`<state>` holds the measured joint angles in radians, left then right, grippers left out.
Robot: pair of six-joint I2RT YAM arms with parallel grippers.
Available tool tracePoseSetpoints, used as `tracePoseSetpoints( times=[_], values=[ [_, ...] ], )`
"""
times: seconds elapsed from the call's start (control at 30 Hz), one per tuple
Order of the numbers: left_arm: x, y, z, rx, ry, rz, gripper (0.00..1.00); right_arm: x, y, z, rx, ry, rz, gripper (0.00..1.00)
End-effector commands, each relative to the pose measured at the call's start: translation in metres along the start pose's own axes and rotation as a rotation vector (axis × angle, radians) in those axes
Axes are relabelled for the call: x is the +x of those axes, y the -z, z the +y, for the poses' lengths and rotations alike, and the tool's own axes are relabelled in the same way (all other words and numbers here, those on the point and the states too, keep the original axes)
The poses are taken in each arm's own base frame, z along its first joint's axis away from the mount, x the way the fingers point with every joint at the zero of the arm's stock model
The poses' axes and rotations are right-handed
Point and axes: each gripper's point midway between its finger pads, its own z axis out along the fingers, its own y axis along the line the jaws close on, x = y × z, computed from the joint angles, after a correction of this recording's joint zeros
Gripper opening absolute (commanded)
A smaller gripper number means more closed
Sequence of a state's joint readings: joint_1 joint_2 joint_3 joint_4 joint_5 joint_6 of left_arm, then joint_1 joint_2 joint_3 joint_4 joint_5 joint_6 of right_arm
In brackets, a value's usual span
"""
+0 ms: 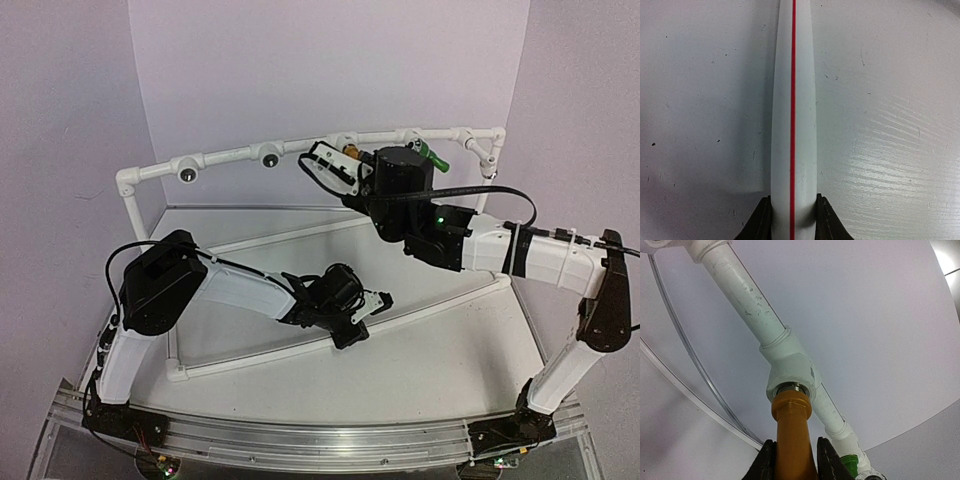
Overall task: Install the water faucets
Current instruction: Screw the water faucet onto the adaptor.
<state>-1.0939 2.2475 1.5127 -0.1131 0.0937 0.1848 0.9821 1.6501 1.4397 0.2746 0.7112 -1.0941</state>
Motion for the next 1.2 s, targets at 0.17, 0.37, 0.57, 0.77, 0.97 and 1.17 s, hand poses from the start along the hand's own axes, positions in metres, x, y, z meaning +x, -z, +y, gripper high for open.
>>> tracePoseSetpoints(
  times=[0.17,0.37,0.57,0.77,0.97,1.17],
  values=[
    [0.062,-0.028,-0.035,0.095,-0.049,0.178,0.0,-0.018,-0.004,-0.021,0.028,-0.221,-0.083,0.0],
    [0.062,-0.028,-0.035,0.096,-0.049,0.177,0.0,-0.015,-0.004,-0.016,0.017,-0.255,-0.081,0.0],
    [0.062,-0.028,-0.035,0.095,-0.049,0.177,0.0,-0.016,-0.005,-0.013,0.007,-0.312,-0.086,0.0],
    [0.062,-0.027,-0.036,0.098,-0.048,0.178,0.0,-0.016,-0.006,-0.01,-0.006,-0.383,-0.091,0.0],
    [0.062,-0.028,-0.035,0.096,-0.048,0.179,0.0,-0.017,-0.008,-0.009,-0.019,-0.453,-0.101,0.0],
    [0.062,-0.028,-0.037,0.103,-0.049,0.182,0.0,-0.012,-0.012,-0.007,-0.033,-0.511,-0.098,0.0]
  ],
)
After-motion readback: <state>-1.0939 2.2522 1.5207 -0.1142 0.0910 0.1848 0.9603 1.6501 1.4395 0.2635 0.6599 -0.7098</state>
